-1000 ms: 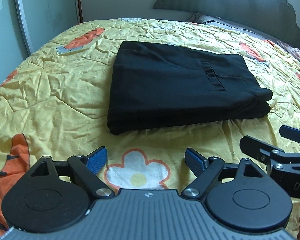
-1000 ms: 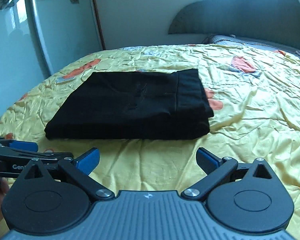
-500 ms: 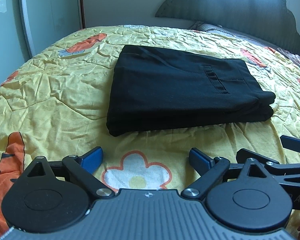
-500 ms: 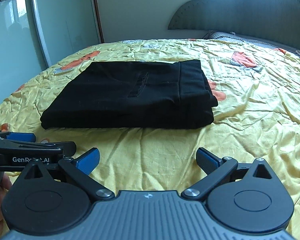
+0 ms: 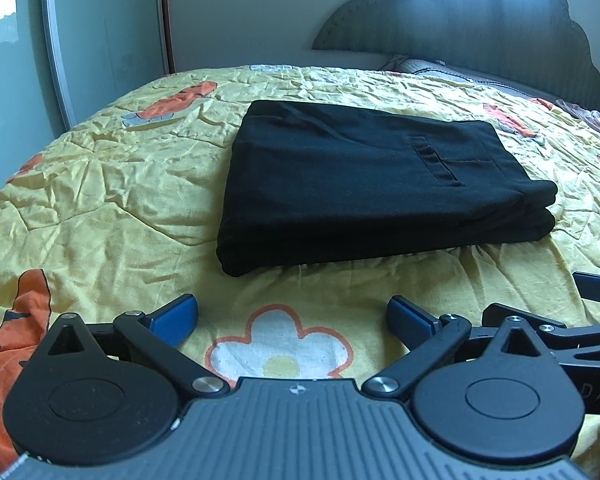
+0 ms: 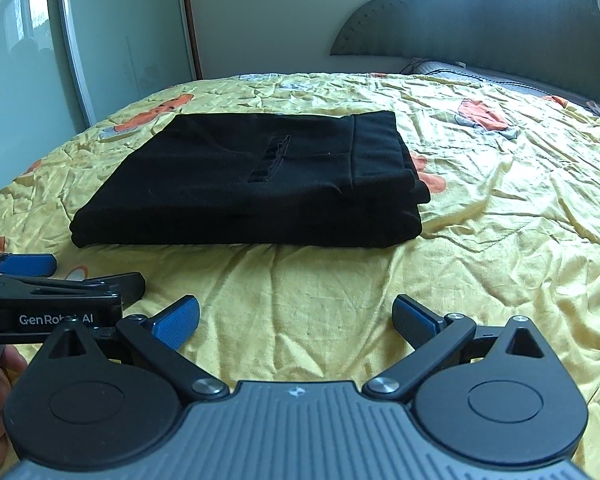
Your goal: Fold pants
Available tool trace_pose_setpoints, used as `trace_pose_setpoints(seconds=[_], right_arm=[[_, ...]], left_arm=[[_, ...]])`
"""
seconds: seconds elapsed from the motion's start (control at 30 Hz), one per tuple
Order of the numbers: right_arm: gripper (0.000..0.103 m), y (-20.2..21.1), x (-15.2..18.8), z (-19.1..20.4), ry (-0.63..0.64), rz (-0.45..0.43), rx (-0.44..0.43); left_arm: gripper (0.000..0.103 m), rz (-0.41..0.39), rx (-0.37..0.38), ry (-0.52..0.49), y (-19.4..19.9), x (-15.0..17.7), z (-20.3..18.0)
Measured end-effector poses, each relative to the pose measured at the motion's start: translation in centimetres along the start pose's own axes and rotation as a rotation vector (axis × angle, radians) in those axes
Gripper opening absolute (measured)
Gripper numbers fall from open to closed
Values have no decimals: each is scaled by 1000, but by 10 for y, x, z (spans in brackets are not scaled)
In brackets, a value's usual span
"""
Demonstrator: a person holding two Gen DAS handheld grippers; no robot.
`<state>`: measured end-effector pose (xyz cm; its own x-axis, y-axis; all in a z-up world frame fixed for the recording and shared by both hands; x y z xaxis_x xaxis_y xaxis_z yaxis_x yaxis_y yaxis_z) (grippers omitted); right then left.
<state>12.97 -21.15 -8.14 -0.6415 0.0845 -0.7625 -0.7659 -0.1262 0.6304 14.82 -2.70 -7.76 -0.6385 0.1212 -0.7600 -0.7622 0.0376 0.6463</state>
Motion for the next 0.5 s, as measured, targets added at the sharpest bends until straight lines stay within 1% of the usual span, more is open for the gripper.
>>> trace_pose_setpoints(seconds=[0.37, 0.5], right_arm=[[103, -2, 2, -1, 24, 0, 18], [103, 0, 1, -4, 18, -10, 54]], left_arm=[[103, -10, -7, 12, 0, 1, 2], [103, -18, -5, 10, 2, 3, 3]])
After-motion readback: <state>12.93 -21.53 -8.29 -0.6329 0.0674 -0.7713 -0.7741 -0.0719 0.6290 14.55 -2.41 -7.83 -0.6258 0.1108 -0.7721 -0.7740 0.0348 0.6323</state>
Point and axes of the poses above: each gripper's, at about its wrist camera, not at the fingertips, and y roughly against the way its jaws point, z to its left, x to its underside, the point moved 5 cm from there along -y, roughly the way its jaws point, and after that the axes turned 2 degrees about -y, right-handed, at the moved point
